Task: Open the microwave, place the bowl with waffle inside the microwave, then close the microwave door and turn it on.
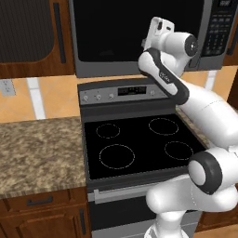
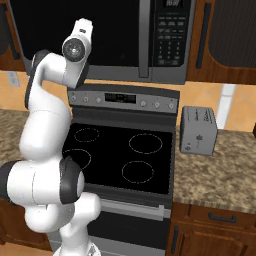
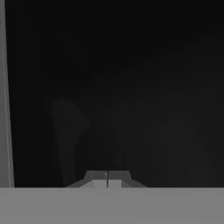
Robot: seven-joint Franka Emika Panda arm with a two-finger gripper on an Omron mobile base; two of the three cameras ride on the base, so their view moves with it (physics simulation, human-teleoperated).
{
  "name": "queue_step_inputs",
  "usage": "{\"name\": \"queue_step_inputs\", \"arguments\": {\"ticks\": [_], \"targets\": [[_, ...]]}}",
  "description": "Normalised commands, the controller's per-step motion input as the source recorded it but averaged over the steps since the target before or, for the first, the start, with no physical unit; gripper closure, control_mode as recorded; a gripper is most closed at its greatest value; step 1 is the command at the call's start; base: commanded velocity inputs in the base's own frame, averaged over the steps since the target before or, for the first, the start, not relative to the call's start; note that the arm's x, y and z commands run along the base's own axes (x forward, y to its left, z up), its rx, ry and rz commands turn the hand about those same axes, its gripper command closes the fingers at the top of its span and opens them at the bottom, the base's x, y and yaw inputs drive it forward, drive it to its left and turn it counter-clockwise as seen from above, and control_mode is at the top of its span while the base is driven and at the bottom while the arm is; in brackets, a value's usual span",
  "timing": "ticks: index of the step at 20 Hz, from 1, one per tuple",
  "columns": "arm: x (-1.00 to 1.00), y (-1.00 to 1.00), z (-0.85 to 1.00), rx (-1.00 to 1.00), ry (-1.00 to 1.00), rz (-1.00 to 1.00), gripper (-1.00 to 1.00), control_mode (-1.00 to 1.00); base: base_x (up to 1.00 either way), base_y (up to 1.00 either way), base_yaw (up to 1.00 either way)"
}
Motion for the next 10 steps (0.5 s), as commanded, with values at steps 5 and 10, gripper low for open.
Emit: {"name": "queue_step_inputs", "arguments": {"ticks": [5,10], "targets": [[0.30,0.02,-0.03,0.00,0.00,-0.07,1.00,-1.00,0.00,0.00,0.00],[-0.98,-0.13,0.41,0.07,0.00,0.00,1.00,-1.00,0.00,0.00,0.00]]}}
